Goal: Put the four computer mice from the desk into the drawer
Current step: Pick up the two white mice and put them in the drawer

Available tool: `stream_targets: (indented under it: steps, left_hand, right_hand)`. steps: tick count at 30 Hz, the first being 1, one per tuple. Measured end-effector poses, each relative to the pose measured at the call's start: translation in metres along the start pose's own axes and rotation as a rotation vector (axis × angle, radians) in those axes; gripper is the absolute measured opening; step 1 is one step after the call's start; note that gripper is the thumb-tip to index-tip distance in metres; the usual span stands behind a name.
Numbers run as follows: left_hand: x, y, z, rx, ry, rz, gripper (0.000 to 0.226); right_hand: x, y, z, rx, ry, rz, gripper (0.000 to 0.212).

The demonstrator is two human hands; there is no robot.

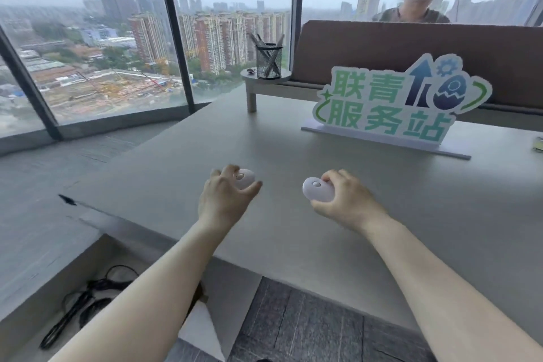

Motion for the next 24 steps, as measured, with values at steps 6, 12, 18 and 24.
stream_targets:
  steps: [6,12,18,24]
  left_hand:
    - [-0.080,0.100,-0.113,-0.084,0.292,0.147,0.054]
    - [-0.143,0.142,-0.237,-0.031,0.738,0.084,0.055]
    - [-0.180,0.143,-0.322,0.138,0.937,-0.099,0.050]
    - [-0.180,0.137,-0.353,0.144,1.004,-0.162,0.052]
  right_hand:
    - [-0.058,-0.066,-0.156,0.185,0.356,-0.070,0.050]
    - [-0.106,-0.163,-0.252,0.141,0.483,-0.342,0.050]
    - [-0.133,-0.270,-0.310,0.006,0.443,-0.551,0.051]
    - [-0.135,-0.349,-0.327,-0.199,0.367,-0.703,0.057]
Point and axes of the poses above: each hand's wrist, its own x-axis towards the middle knuckle, its own y-axis out of the back of the hand, z = x × y, the point moved 3 cm from there along x, towards the middle knuckle, and after that the axes turned 4 degrees about -z, right-handed, at the moved point
